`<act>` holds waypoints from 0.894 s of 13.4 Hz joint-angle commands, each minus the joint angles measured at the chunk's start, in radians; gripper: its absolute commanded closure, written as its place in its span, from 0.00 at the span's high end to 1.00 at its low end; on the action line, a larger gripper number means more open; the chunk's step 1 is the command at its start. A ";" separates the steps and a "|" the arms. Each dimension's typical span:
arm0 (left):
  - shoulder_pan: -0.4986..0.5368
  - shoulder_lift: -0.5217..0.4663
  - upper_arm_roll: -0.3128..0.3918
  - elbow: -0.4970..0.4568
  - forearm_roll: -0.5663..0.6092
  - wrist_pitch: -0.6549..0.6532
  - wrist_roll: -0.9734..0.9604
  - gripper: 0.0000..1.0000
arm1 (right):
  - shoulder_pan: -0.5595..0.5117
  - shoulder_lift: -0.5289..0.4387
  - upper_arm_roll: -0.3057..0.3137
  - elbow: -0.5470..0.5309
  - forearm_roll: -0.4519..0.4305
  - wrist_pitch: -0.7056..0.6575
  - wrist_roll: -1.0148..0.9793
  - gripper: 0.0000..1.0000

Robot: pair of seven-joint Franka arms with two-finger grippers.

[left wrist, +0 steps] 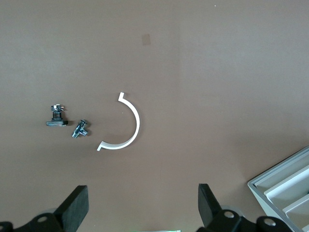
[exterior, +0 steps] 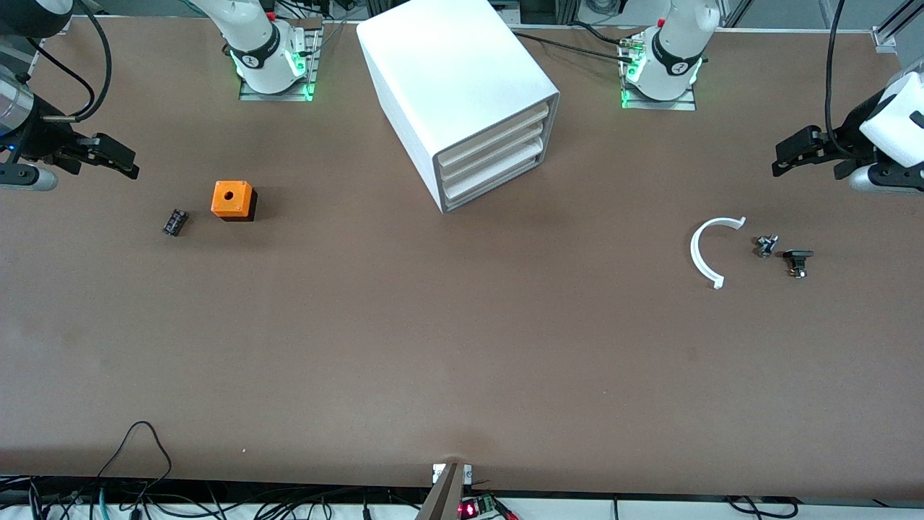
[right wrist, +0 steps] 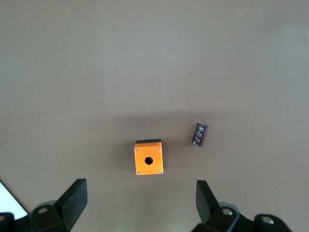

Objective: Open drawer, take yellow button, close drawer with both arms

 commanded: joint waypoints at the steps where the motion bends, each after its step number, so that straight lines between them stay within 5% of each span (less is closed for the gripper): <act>1: -0.001 0.007 0.003 0.016 0.028 0.010 0.021 1.00 | 0.004 -0.018 -0.005 -0.015 -0.014 0.001 -0.011 1.00; 12: -0.004 0.021 -0.005 0.031 0.030 0.004 0.013 1.00 | 0.003 -0.008 -0.007 0.001 -0.016 -0.001 -0.009 1.00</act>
